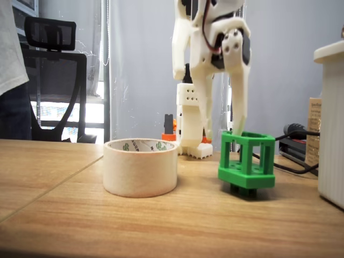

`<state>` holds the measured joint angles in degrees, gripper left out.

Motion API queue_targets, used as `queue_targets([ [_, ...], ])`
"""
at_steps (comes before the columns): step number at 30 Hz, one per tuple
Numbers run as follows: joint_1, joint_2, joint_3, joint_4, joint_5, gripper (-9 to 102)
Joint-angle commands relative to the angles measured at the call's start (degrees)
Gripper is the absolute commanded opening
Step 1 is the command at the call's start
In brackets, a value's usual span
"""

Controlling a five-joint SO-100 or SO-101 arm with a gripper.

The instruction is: Grasp a component and put it in the bin.

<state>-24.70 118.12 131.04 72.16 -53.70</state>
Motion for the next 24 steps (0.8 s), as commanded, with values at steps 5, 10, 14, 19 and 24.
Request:
queue_targets([
  [5,0.09,-1.05,-0.97,-0.7,0.09,17],
  [10,0.09,-3.78,-2.11,-0.7,0.09,17],
  [14,0.09,-6.24,-2.2,-0.7,0.09,17],
  [19,0.09,-7.21,-3.78,-0.7,0.09,15],
  [24,0.09,-7.38,-5.27,-0.79,0.44,9],
])
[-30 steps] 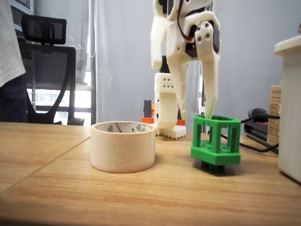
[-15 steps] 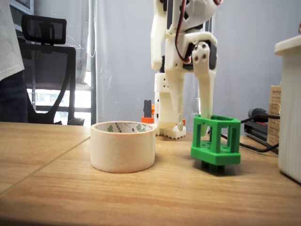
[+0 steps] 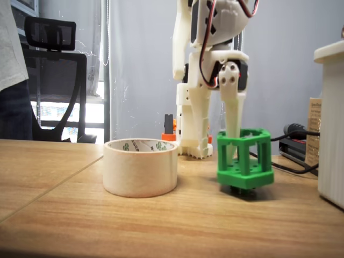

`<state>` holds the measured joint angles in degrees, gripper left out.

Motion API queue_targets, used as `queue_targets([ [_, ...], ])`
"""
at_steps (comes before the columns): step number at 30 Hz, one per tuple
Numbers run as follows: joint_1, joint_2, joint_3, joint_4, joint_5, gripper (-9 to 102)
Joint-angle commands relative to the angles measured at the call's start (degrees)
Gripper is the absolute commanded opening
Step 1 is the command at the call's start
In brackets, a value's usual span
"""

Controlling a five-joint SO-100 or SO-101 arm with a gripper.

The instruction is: Grasp a component and put it in the bin.

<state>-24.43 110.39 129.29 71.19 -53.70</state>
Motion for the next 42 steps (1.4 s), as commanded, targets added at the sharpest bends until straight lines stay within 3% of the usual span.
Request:
queue_targets([
  [1,-0.18,0.35,-3.52,0.18,0.62,7],
  [7,-0.53,1.41,-3.52,0.18,0.88,0],
  [34,0.09,21.71,-14.5,1.23,0.26,0],
  [42,8.88,29.36,-13.97,1.32,0.26,0],
])
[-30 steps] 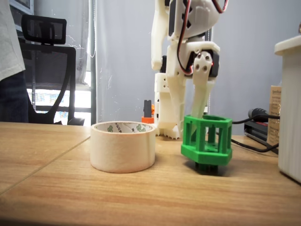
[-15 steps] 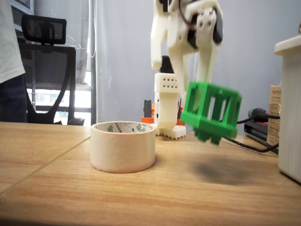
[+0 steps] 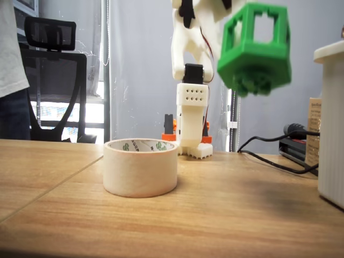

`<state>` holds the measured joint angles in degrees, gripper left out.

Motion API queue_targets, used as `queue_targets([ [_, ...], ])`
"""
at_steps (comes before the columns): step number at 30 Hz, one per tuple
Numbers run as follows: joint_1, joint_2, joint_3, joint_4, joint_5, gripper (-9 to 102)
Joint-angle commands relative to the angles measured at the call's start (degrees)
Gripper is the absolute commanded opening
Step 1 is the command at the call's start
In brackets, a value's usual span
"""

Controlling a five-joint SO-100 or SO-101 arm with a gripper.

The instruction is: Grasp a component and put it in the bin.

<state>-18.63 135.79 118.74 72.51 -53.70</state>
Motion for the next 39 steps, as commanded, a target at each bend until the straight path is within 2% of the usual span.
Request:
queue_targets([
  [1,4.13,4.57,-2.9,0.0,0.26,0],
  [11,13.54,10.28,9.23,0.0,0.09,0],
  [21,16.17,12.83,16.44,0.0,0.09,0],
  [39,22.06,12.92,18.11,-0.09,0.0,0],
])
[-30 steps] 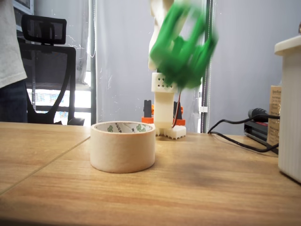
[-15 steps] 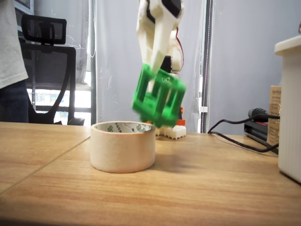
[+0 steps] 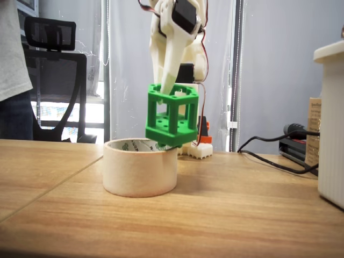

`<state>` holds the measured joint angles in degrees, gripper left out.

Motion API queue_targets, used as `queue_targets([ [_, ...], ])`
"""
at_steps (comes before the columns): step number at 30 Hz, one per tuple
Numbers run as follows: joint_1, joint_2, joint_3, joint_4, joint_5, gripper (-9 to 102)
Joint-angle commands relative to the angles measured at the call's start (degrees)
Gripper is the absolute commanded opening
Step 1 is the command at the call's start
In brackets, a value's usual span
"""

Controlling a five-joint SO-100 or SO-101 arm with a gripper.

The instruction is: Grasp a component and put it in the bin.

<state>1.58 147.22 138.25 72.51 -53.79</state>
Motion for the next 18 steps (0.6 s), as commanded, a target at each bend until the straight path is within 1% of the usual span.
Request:
queue_targets([
  [1,2.72,1.49,-1.41,-0.09,0.09,0],
  [6,6.15,1.49,-1.41,-0.09,0.09,0],
  [18,6.5,8.7,-0.35,-0.09,0.09,0],
])
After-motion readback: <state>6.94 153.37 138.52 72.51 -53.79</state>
